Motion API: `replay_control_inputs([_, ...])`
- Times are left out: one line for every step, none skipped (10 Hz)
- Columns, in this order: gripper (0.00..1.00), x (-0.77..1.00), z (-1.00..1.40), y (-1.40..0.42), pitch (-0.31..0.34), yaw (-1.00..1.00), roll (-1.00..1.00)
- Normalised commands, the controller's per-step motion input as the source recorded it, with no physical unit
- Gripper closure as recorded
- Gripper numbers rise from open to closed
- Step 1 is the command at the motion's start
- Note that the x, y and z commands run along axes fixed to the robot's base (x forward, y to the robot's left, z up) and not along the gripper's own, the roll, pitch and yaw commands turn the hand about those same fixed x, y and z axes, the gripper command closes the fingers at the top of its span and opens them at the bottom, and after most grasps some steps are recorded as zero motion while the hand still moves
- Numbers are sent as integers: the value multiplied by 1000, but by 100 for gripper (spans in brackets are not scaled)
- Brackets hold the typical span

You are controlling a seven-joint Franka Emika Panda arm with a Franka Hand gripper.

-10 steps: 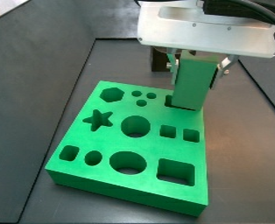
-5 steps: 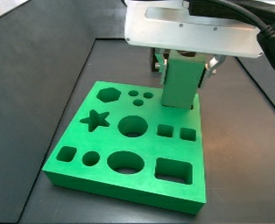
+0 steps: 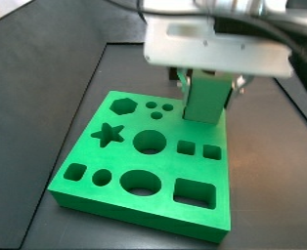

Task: Pick up the arch object. Move up. Place the arch object on the fixture. Regrasp the arch object. Rotate the arch object. Move to above the board. Insert the arch object.
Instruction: Insert the arch object.

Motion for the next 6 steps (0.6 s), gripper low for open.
replay_control_inputs([100, 103, -477, 0, -24, 51, 0])
replay_control_inputs([100, 9, -403, 0, -30, 80, 3])
replay_control_inputs([100, 0, -389, 0, -27, 49, 0])
replay_control_inputs([100, 0, -266, 0, 0, 0, 0])
replay_control_inputs([100, -3, 0, -26, 0, 0, 27])
replay_control_inputs([100, 0, 0, 0, 0, 0, -16])
